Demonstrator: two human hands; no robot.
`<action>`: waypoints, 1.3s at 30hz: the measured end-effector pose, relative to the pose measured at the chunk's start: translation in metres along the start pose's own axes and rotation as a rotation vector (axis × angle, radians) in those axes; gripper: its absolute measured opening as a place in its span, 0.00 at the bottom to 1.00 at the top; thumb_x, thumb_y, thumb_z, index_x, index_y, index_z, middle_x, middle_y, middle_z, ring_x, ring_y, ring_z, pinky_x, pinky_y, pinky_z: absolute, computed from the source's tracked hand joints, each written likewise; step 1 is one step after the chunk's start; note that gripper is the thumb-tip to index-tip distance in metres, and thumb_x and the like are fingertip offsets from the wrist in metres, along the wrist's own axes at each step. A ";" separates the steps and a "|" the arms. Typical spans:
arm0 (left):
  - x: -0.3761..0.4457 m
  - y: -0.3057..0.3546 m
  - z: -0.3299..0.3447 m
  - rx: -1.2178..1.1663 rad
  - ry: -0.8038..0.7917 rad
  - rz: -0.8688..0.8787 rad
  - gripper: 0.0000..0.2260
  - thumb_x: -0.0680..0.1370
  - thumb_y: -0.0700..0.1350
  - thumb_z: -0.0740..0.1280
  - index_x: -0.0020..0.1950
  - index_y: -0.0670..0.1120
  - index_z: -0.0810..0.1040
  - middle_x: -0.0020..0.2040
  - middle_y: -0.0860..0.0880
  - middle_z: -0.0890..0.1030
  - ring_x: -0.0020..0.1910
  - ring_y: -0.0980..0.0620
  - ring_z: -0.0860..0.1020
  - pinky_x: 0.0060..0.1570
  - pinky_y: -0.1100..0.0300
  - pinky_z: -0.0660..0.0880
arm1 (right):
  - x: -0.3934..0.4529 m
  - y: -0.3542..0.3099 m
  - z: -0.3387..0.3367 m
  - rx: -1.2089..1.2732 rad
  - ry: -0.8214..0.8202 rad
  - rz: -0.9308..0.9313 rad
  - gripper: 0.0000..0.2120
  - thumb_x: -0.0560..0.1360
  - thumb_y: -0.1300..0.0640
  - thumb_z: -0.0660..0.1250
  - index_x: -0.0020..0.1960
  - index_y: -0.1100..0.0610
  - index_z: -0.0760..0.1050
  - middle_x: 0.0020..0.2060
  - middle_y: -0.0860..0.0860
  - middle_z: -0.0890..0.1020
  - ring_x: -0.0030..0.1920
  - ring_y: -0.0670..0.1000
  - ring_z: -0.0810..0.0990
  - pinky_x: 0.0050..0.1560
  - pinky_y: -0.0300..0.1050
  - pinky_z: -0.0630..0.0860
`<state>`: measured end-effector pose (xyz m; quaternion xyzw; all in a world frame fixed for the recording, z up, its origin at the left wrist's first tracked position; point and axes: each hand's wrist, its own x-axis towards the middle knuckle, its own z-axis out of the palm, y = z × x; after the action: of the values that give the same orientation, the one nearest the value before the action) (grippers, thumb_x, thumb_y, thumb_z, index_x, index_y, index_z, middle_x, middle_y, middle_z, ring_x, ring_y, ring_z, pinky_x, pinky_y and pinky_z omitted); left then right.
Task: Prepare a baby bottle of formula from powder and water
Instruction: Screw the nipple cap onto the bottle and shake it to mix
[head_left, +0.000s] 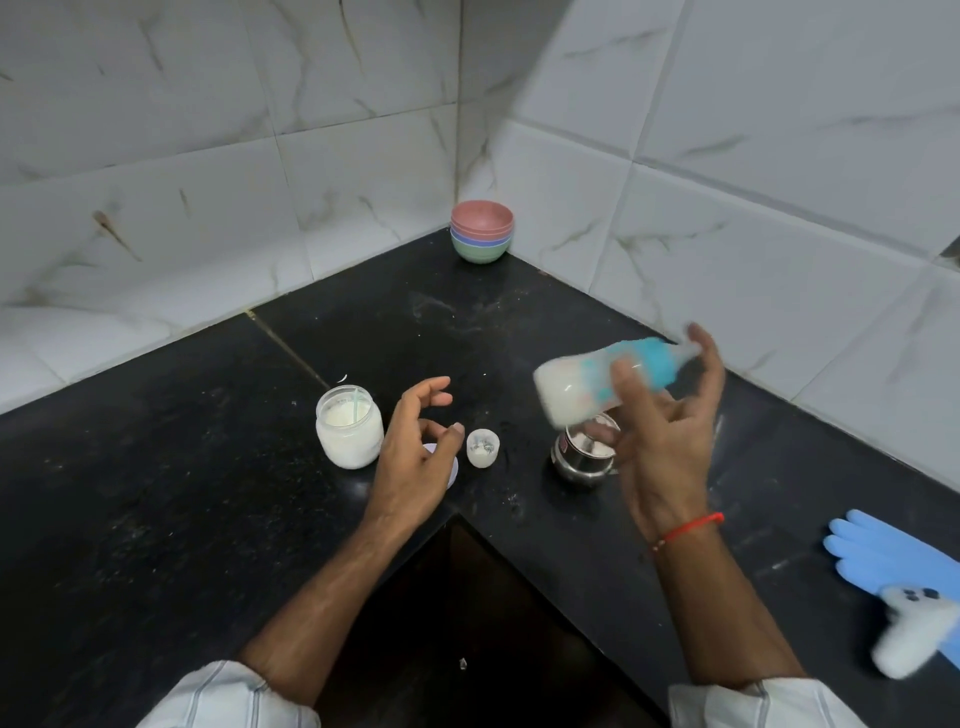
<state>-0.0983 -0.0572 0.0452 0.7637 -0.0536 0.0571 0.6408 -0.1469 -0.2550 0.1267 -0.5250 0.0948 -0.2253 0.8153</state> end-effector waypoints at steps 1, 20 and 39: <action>0.001 0.000 0.001 -0.010 0.008 -0.004 0.22 0.79 0.38 0.68 0.68 0.57 0.71 0.60 0.54 0.77 0.40 0.61 0.77 0.43 0.67 0.76 | 0.003 0.000 -0.002 0.065 0.045 -0.008 0.36 0.74 0.57 0.74 0.76 0.42 0.60 0.53 0.52 0.83 0.55 0.61 0.85 0.39 0.56 0.83; 0.000 0.002 0.006 -0.013 -0.032 0.016 0.21 0.79 0.39 0.69 0.69 0.57 0.71 0.60 0.56 0.78 0.41 0.60 0.76 0.46 0.62 0.75 | 0.003 0.016 -0.017 -0.239 -0.052 0.023 0.36 0.75 0.60 0.75 0.74 0.38 0.62 0.58 0.58 0.81 0.53 0.56 0.86 0.45 0.56 0.85; -0.007 0.001 0.005 -0.014 -0.030 0.016 0.21 0.79 0.41 0.69 0.70 0.57 0.70 0.59 0.57 0.78 0.41 0.61 0.75 0.45 0.66 0.74 | -0.008 0.028 -0.018 -0.298 -0.048 0.014 0.35 0.75 0.59 0.75 0.73 0.38 0.62 0.59 0.59 0.81 0.54 0.57 0.86 0.50 0.56 0.84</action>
<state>-0.1052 -0.0622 0.0444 0.7596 -0.0699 0.0504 0.6447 -0.1534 -0.2564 0.0936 -0.6448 0.1113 -0.1902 0.7319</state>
